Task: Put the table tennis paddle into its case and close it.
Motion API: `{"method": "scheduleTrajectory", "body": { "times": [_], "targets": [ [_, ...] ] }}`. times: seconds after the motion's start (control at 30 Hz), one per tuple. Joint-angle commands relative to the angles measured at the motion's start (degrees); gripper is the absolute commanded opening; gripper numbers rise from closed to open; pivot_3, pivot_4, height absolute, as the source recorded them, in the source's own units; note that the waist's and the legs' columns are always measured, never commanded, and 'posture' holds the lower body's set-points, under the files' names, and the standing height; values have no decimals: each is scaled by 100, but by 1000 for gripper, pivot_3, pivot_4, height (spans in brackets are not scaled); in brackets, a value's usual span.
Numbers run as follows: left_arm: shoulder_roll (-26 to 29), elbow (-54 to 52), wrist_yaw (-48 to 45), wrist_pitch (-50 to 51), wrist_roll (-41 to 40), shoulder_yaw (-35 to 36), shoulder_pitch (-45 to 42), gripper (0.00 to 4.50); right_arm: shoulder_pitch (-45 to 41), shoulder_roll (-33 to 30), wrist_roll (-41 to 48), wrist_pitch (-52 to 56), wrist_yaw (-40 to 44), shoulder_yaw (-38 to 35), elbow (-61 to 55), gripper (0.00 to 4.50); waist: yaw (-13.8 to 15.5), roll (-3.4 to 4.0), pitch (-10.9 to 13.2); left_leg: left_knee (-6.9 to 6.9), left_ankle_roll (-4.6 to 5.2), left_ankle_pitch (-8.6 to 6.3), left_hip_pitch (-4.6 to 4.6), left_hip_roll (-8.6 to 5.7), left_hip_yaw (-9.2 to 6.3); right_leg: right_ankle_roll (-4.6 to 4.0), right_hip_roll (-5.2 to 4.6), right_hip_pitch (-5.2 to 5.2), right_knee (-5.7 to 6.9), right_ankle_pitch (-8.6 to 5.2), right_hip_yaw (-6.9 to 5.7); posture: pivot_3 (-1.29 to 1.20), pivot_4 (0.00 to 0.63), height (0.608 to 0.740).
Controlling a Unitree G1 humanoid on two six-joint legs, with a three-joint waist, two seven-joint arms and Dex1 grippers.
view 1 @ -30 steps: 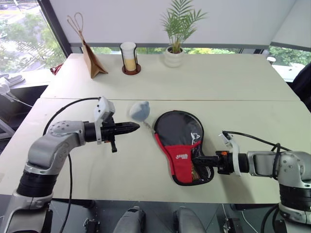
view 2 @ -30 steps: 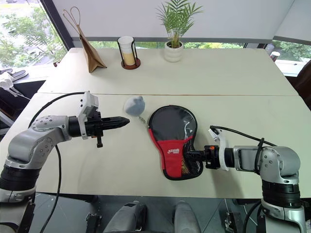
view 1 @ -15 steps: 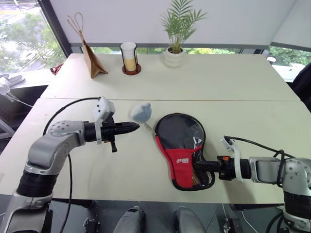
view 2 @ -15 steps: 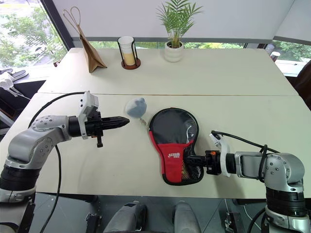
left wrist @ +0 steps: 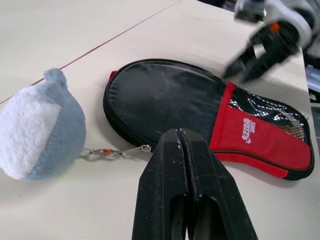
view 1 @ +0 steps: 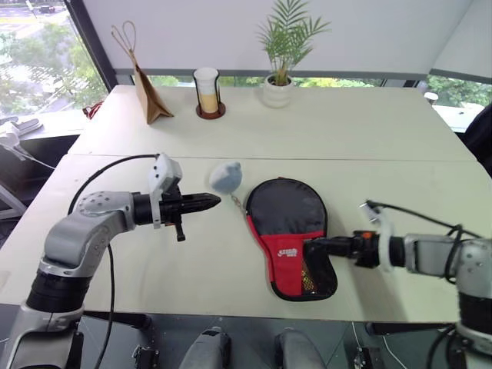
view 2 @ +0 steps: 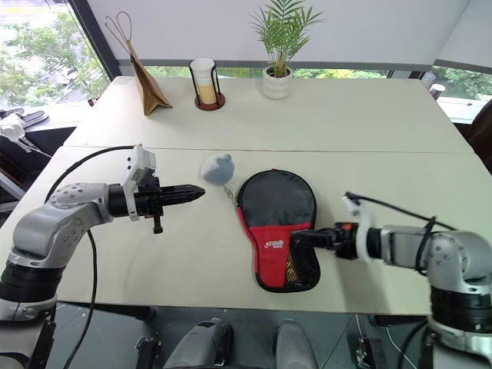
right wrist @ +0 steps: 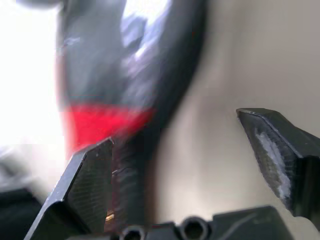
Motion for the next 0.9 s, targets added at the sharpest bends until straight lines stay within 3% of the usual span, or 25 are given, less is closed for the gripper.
{"method": "scheduleTrajectory", "body": {
  "times": [0.03,0.2,0.47,0.73,0.9],
  "targets": [
    [38,-204,-16,-106,-20,88,-14,0,-193,-373,-522,-1133,618,398,-65,4459,-30,0,0,-6,0,0,0,4,-1,0,3,-2,0,0,-2,0,150,740],
    [32,-172,11,-109,-15,109,-57,0,-455,-511,-1107,-2607,1537,1066,-325,4459,-43,0,0,-15,-1,0,0,10,8,0,8,-11,-1,0,-1,0,150,740],
    [53,-85,142,-108,26,200,-100,0,-1128,621,-2295,-4611,2104,2445,329,4459,-13,0,0,-9,-3,1,-2,10,3,0,6,-11,0,0,-2,0,150,740],
    [101,125,364,-479,398,222,-26,0,-1226,1750,-2868,-5809,2181,2808,1506,4459,-27,0,0,-6,-6,3,-6,5,-6,0,2,-14,0,0,-13,0,150,740],
    [108,304,411,-779,691,148,15,0,-1262,2008,-3296,-6429,2184,2860,2315,4459,-22,0,0,-6,-7,4,-6,3,-6,0,2,-13,0,0,-14,0,150,740]
  ]
}}
